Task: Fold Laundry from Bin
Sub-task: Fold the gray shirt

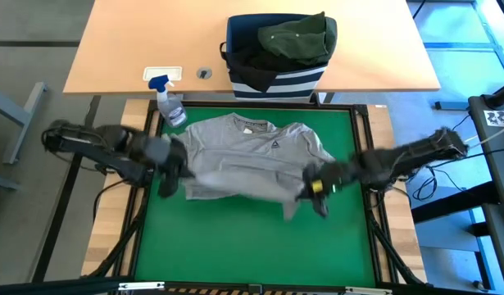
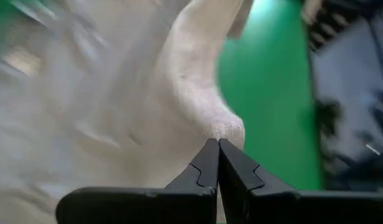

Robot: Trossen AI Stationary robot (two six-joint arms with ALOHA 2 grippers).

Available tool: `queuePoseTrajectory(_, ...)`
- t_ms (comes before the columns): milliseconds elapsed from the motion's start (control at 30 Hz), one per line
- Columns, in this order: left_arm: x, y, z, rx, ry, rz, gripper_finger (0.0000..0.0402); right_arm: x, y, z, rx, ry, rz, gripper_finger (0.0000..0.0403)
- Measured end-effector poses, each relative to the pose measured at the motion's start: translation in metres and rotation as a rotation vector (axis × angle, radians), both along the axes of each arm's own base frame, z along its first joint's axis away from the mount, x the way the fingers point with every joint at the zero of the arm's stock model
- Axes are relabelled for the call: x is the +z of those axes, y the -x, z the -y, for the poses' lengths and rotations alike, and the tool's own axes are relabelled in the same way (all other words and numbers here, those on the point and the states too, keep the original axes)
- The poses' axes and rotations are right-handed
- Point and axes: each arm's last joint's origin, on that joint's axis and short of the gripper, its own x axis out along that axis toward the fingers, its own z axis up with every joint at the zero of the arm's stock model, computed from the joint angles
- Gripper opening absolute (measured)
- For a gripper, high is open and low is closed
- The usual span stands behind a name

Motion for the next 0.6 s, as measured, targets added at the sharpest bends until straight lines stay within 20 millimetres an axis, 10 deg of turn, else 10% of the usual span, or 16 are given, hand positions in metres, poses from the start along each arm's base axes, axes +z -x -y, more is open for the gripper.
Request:
queuePoseTrajectory(300, -0.056, -0.015, 0.1, -0.126, 0.113, -0.235, 0.0, -0.051, 0.021, -0.121, 0.123, -0.071, -0.117, 0.0001)
queuePoseTrajectory(600, -0.115, -0.028, 0.174, -0.154, 0.155, -0.379, 0.0, -0.11, 0.012, -0.175, 0.063, -0.198, -0.235, 0.0001)
